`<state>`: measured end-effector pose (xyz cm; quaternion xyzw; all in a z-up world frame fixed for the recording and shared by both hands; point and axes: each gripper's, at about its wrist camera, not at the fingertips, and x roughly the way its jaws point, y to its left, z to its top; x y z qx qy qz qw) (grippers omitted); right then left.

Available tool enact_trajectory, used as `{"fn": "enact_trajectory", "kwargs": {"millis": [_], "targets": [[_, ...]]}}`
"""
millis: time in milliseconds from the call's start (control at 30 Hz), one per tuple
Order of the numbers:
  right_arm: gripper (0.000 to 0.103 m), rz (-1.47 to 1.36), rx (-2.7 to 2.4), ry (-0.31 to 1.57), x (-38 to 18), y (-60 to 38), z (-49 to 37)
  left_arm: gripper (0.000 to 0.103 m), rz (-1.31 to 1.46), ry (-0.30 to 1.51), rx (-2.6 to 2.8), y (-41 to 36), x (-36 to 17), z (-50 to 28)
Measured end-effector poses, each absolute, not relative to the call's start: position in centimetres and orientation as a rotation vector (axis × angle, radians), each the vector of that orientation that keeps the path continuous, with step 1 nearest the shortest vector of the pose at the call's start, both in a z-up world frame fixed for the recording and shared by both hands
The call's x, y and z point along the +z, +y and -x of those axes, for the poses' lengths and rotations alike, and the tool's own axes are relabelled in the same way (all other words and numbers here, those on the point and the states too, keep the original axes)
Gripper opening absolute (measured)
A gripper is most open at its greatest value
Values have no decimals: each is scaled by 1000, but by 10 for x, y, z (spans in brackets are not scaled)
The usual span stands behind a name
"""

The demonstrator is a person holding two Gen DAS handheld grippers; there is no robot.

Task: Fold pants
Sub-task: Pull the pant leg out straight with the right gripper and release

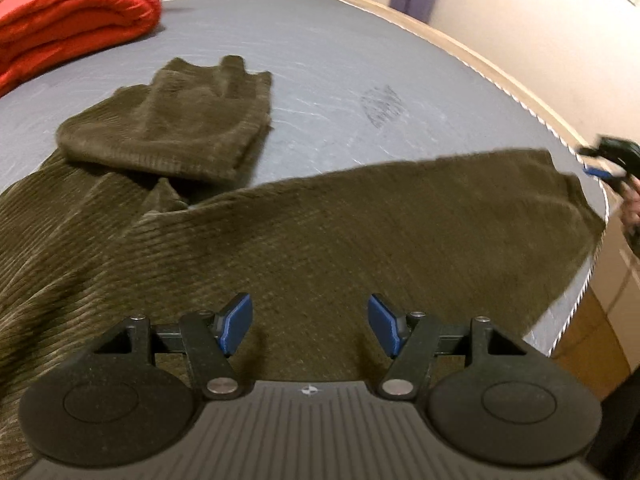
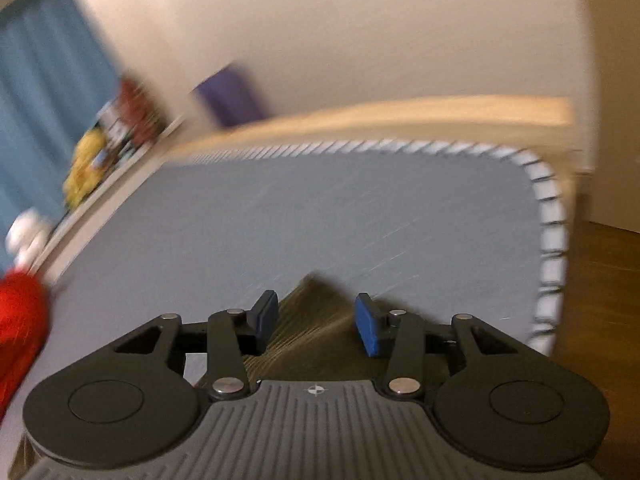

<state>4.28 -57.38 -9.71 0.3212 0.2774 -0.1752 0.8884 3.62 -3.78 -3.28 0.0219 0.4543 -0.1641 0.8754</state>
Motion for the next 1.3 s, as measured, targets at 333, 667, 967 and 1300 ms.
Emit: {"fn": "enact_trajectory", "kwargs": {"millis": [333,667,967,1300], "targets": [[45,-745,-309,696,-143,-584,-116,70,-55,948,-321,-30,-36,-38],[37,-671,-377,631,-154,-570,-147,70,-40,953,-302,-20,-38,-49],[51,-449,-424,661,-136,-572,-156,73,-37,946,-299,-15,-35,-52],[19,-322,-472,648,-145,-553,-166,73,-63,952,-319,-19,-42,-50]]}}
